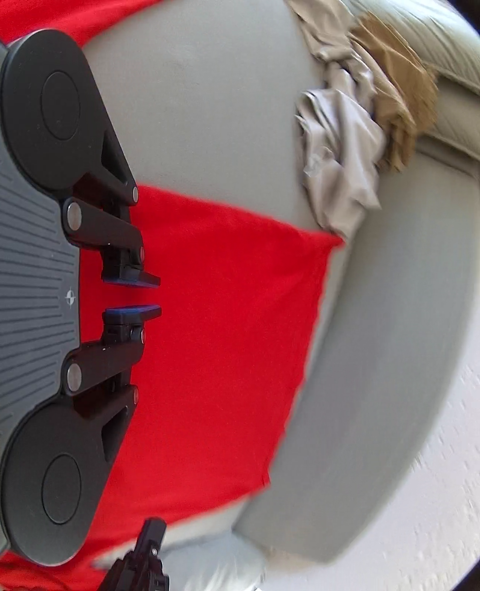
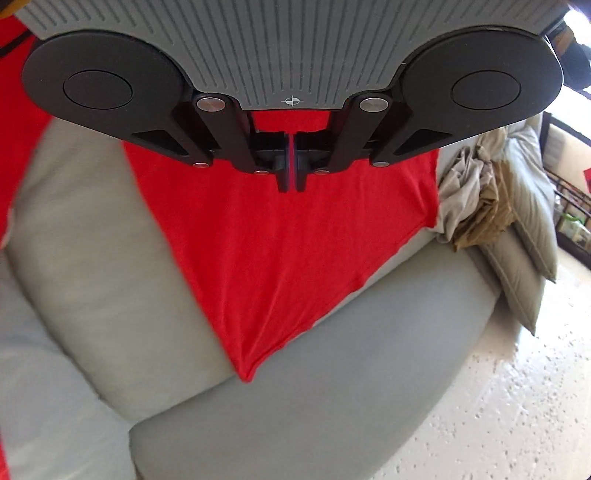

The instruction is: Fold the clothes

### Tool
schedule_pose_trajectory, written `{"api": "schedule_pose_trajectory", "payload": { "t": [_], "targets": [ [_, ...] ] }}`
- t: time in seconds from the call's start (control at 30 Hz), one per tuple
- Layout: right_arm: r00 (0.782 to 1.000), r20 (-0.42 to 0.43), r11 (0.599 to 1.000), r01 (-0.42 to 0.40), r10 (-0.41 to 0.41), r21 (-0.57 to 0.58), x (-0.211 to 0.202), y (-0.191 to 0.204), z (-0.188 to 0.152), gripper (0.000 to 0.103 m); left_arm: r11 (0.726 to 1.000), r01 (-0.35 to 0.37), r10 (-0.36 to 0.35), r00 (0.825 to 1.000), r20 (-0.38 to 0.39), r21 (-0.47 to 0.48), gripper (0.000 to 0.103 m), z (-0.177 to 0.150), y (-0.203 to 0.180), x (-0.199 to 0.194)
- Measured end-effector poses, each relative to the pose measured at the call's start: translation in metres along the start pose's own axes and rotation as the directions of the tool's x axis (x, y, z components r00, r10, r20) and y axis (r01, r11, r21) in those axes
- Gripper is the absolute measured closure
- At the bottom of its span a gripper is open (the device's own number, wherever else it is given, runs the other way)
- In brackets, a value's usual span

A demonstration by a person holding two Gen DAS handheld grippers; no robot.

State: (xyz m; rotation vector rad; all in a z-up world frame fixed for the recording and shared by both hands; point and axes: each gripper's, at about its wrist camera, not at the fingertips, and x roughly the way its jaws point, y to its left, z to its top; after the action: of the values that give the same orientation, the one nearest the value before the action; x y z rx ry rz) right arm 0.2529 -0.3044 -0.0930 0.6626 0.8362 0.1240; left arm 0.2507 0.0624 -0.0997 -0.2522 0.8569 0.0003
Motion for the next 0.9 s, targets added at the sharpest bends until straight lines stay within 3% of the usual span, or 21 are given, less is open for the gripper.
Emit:
{"api": "schedule_pose_trajectory", "payload": {
  "t": [0.07, 0.17, 0.27, 0.33, 0.4, 0.43, 0.53, 0.63, 0.67, 0.7, 0.8, 0.87, 0.9],
  "targets": [
    [0.998, -0.008, 0.997, 0.069, -0.069, -0.020, 0.018, -0.008, -0.005, 0.103, 0.997, -0.055, 0.054, 0.998, -0.022, -0.051, 0.091, 0.001, 0.011, 0.004],
    [0.969, 0.148, 0.980, 0.192, -0.199, 0.057, -0.001, -0.038, 0.001, 0.103, 0.979, -0.202, 0.202, 0.979, -0.009, 0.004, 0.091, 0.004, 0.013, -0.012],
    [0.912, 0.202, 0.934, 0.350, -0.358, 0.074, -0.022, -0.048, 0.007, 0.103, 0.973, -0.225, 0.226, 0.974, -0.014, 0.051, 0.092, 0.000, 0.012, -0.028],
    [0.890, 0.219, 0.917, 0.386, -0.400, 0.102, -0.038, -0.048, 0.009, 0.099, 0.978, -0.197, 0.199, 0.979, -0.030, 0.063, 0.092, -0.004, 0.006, -0.041],
    [0.953, 0.184, 0.967, 0.221, -0.242, 0.127, -0.058, -0.047, 0.006, 0.095, 0.986, -0.138, 0.142, 0.989, -0.042, 0.091, 0.091, -0.011, -0.003, -0.059],
    [0.972, 0.149, 0.979, 0.164, -0.181, 0.121, -0.064, -0.043, 0.001, 0.095, 0.988, -0.102, 0.107, 0.993, -0.044, 0.115, 0.091, -0.017, -0.009, -0.068],
    [0.998, 0.045, 0.999, 0.046, -0.046, 0.015, -0.075, -0.019, -0.028, 0.095, 0.981, 0.004, 0.009, 0.998, -0.063, 0.195, 0.089, -0.037, -0.029, -0.091],
    [0.997, -0.076, 0.999, -0.020, 0.018, -0.027, -0.075, -0.006, -0.058, 0.095, 0.970, 0.051, -0.010, 0.986, -0.169, 0.239, 0.071, -0.060, -0.041, -0.087],
    [0.996, -0.086, 0.999, 0.030, -0.033, -0.028, -0.074, -0.008, -0.066, 0.095, 0.970, 0.034, 0.011, 0.983, -0.184, 0.242, 0.071, -0.068, -0.040, -0.085],
    [0.993, -0.090, 0.997, 0.079, -0.081, -0.028, -0.074, -0.010, -0.073, 0.103, 0.965, 0.019, 0.023, 0.987, -0.156, 0.261, 0.071, -0.073, -0.041, -0.090],
    [0.982, 0.010, 0.982, 0.189, -0.189, 0.031, -0.100, -0.022, -0.077, 0.103, 0.960, -0.039, 0.082, 0.986, -0.145, 0.278, 0.072, -0.079, -0.035, -0.116],
    [0.966, 0.071, 0.969, 0.247, -0.247, 0.007, -0.132, -0.015, -0.080, 0.096, 0.955, -0.077, 0.122, 0.982, -0.141, 0.287, 0.074, -0.082, -0.031, -0.133],
    [0.958, 0.106, 0.963, 0.269, -0.265, -0.025, -0.149, -0.009, -0.081, 0.094, 0.961, -0.071, 0.109, 0.985, -0.131, 0.268, 0.075, -0.083, -0.027, -0.146]
  ]
}}
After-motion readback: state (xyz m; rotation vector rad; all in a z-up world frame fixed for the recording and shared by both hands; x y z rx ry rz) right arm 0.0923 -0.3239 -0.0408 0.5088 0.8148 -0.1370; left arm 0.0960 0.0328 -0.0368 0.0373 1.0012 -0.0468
